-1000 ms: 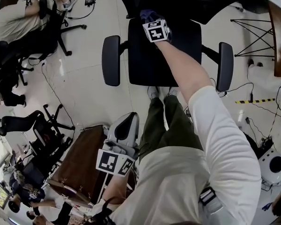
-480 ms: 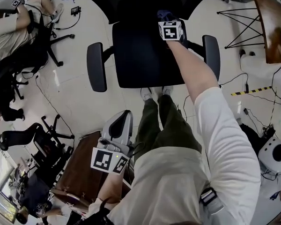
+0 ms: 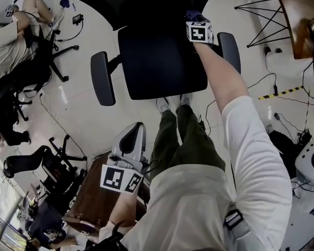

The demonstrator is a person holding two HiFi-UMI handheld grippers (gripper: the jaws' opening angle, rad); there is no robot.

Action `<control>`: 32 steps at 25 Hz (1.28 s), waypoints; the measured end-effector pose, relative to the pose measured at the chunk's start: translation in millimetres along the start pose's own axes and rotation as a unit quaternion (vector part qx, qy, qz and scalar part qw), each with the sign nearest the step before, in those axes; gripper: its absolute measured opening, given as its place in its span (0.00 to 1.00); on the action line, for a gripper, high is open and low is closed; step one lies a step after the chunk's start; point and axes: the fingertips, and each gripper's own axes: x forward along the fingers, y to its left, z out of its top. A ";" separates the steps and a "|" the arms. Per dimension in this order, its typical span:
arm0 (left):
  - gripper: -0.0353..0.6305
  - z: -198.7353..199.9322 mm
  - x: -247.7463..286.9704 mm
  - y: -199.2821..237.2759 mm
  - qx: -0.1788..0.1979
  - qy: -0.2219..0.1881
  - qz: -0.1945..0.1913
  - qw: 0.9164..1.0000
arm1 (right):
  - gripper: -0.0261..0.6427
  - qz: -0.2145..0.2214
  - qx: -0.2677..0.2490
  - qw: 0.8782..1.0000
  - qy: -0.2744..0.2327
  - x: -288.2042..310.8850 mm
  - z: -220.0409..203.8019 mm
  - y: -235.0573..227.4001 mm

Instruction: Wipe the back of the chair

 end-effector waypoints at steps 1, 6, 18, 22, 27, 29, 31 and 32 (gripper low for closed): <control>0.11 -2.2 -0.8 1.7 0.002 0.000 0.001 1.000 | 0.10 -0.009 0.009 1.000 0.004 -1.5 -2.3 -7.0; 0.11 -1.9 -9.4 8.8 0.016 -0.002 0.008 1.000 | 0.10 -0.009 0.021 0.999 -0.023 -21.6 10.6 -5.7; 0.11 -26.1 -238.5 -190.2 0.172 -0.150 -0.041 0.973 | 0.10 0.031 0.006 0.946 -0.322 -445.1 44.5 49.0; 0.11 -27.9 -316.6 -222.0 0.191 -0.189 -0.055 0.962 | 0.10 0.044 0.002 0.916 -0.400 -610.3 6.7 100.0; 0.11 6.0 -342.2 -255.5 0.205 -0.215 -0.053 0.953 | 0.10 0.056 -0.014 0.866 -0.496 -791.5 -17.2 126.7; 0.11 9.6 -354.9 -261.7 0.205 -0.220 -0.051 0.952 | 0.10 0.062 -0.016 0.841 -0.537 -855.5 -38.6 140.6; 0.11 11.7 -367.3 -270.1 0.209 -0.226 -0.051 0.950 | 0.10 0.070 -0.032 0.831 -0.551 -910.8 -62.1 159.0; 0.11 13.6 -372.6 -275.1 0.213 -0.230 -0.050 0.948 | 0.10 0.077 -0.043 0.830 -0.550 -933.1 -72.7 168.5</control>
